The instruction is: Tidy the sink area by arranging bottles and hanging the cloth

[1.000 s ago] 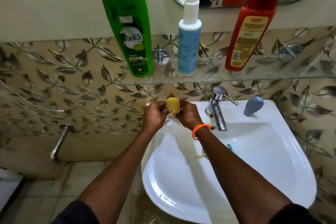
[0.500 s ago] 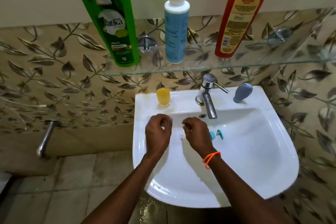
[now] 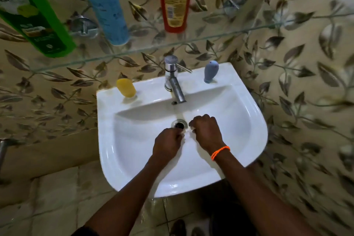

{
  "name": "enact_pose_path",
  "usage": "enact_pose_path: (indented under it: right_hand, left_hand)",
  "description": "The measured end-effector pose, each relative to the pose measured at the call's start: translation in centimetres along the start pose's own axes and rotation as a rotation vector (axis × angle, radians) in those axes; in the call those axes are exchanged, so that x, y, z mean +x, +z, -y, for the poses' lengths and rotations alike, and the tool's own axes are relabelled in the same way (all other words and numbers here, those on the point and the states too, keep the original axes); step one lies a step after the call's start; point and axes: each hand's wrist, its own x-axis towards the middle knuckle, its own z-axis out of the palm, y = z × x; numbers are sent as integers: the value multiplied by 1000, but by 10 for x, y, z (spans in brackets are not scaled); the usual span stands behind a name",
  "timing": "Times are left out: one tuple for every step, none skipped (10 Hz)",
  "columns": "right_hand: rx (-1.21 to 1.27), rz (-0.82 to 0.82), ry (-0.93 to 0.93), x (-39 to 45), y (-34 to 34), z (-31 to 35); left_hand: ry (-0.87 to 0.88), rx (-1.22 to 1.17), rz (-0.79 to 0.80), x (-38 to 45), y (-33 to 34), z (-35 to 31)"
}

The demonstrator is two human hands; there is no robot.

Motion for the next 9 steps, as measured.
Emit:
enact_pose_path:
  right_hand:
    - [167,-200,59,-28,-17,-12]
    - [347,-272,164,-113,-36,-31]
    - [408,-268,292,-214,-14,-50]
    - [456,-150,408,-281,15,-61]
    - [525,-47,513,-333,51,-72]
    - [545,11,559,-364,84,-84]
    - [539,37,596,-380,110,-98]
    - [479,68,678,-382,112,-111]
    - [473,17,688,-381,106,-120]
  left_hand:
    - [124,-125,-81,-11,-25,-23]
    - [260,-165,-11,-56,-26,-69]
    - [413,-129,100,-118,2,-105]
    - [505,-47,204,-159,40,-126]
    - [417,-90,392,-194,95,-140]
    - [365,-104,498,-209,145,-145]
    - [336,-11,538,-214,181,-144]
    - [302,112,453,-213,186,-145]
    - [298,139,365,-207,172,-146]
